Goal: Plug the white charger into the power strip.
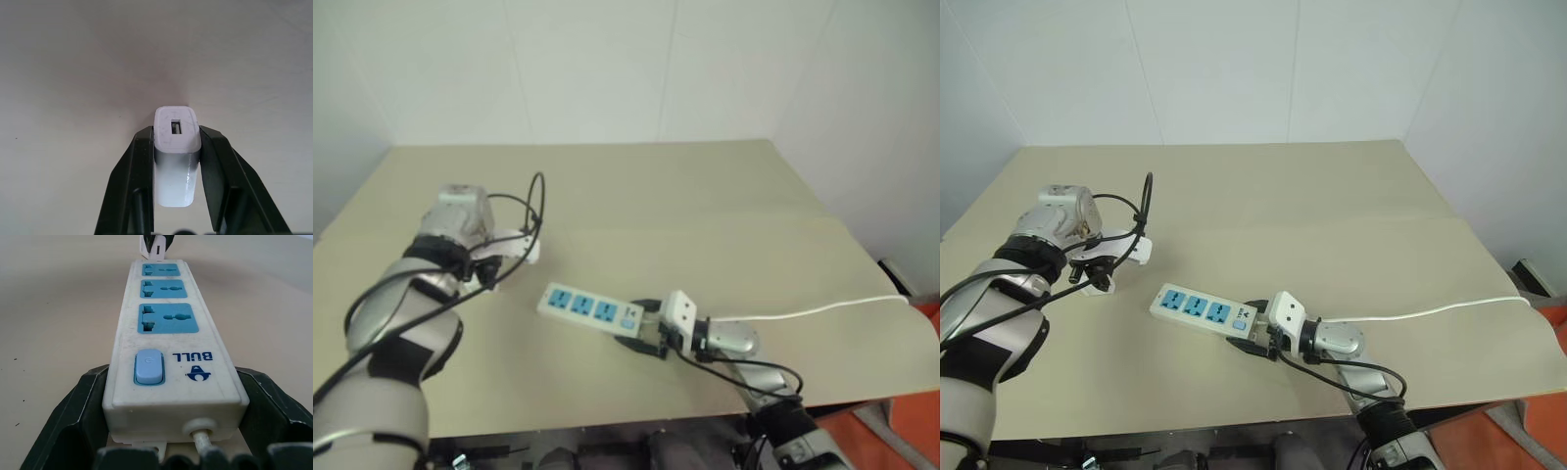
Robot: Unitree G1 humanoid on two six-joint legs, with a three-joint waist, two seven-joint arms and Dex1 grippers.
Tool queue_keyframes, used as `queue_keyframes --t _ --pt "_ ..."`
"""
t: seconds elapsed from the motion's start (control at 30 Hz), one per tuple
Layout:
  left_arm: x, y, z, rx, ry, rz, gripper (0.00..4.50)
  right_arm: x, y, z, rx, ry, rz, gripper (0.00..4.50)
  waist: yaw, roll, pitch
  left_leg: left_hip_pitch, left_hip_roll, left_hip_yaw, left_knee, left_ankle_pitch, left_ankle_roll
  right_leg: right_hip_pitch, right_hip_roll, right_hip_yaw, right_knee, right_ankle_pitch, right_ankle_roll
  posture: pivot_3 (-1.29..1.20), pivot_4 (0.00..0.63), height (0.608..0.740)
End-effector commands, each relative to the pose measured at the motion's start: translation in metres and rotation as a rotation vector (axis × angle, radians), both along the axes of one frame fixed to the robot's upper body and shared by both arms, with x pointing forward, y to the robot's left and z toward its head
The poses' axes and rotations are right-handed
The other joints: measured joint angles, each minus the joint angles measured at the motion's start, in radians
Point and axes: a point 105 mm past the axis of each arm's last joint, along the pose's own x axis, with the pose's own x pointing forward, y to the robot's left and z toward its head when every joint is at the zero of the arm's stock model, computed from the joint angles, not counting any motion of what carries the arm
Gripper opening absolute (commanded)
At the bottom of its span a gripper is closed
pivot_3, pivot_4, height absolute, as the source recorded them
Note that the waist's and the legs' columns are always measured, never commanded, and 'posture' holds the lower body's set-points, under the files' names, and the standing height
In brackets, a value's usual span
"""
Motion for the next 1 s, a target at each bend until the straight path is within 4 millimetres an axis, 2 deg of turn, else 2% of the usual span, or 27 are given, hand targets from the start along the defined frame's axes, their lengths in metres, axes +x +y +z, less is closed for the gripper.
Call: queue_keyframes --t 0.03,0.2,0.37,0.47,0.53,0.67,0.8,1.0 --pt "0.001 0.003 0.000 -0.001 -0.018 0.016 0.97 -0.013 0.007 -0.028 -0.085 0.075 0.042 3.42 0.000 0.000 0.000 0.000 0.000 0.000 0.000 0.000 0.000 0.000 0.000 0.000 0.000 0.000 0.000 0.00 0.150 0.740" --pt "0.008 -0.017 0.017 -0.142 -0.081 -0.007 0.97 -0.014 0.006 -0.028 -0.089 0.073 0.045 3.42 0.001 0.000 0.000 0.000 0.000 0.000 0.000 0.000 0.000 0.000 0.000 0.000 0.000 0.000 0.000 0.00 0.150 0.740" --pt "0.008 -0.082 0.086 -0.732 -0.152 -0.041 0.97 -0.017 0.003 -0.030 -0.091 0.077 0.057 3.42 0.004 -0.001 0.000 -0.001 0.000 0.000 0.000 0.000 0.000 0.000 0.000 -0.001 0.000 0.000 0.000 0.00 0.150 0.740" --pt "-0.002 -0.104 0.120 -1.108 -0.170 -0.096 0.97 -0.019 0.000 -0.027 -0.084 0.083 0.089 3.42 0.000 -0.001 0.000 -0.002 0.000 0.000 0.000 0.000 0.000 -0.001 0.000 0.000 -0.001 0.000 0.000 0.00 0.150 0.740" --pt "-0.008 -0.110 0.127 -1.304 -0.176 -0.126 0.97 -0.018 -0.003 -0.025 -0.086 0.084 0.104 3.42 0.000 0.000 0.000 0.000 0.000 0.000 0.000 0.000 0.000 -0.001 0.000 0.000 0.000 0.000 0.000 0.00 0.150 0.740" --pt "-0.029 -0.116 0.109 -1.541 -0.251 -0.298 0.97 -0.016 -0.011 -0.023 -0.097 0.104 0.163 3.42 0.004 0.009 -0.006 0.003 0.000 0.001 0.000 -0.001 0.000 0.003 -0.001 0.001 0.001 0.000 0.000 0.00 0.150 0.740" --pt "-0.051 -0.119 0.088 -1.705 -0.030 -0.260 0.97 -0.012 -0.018 -0.025 -0.119 0.115 0.201 3.42 0.008 0.006 -0.004 0.002 0.000 0.000 0.002 0.000 0.000 0.002 -0.001 -0.001 0.004 0.000 0.000 0.00 0.150 0.740" --pt "-0.061 -0.119 0.076 -1.820 0.074 -0.252 0.97 -0.006 -0.021 -0.030 -0.151 0.122 0.235 3.42 0.011 0.006 -0.005 0.002 -0.001 -0.001 0.003 0.000 0.000 0.004 -0.001 -0.001 0.003 0.000 0.000 0.00 0.150 0.740"
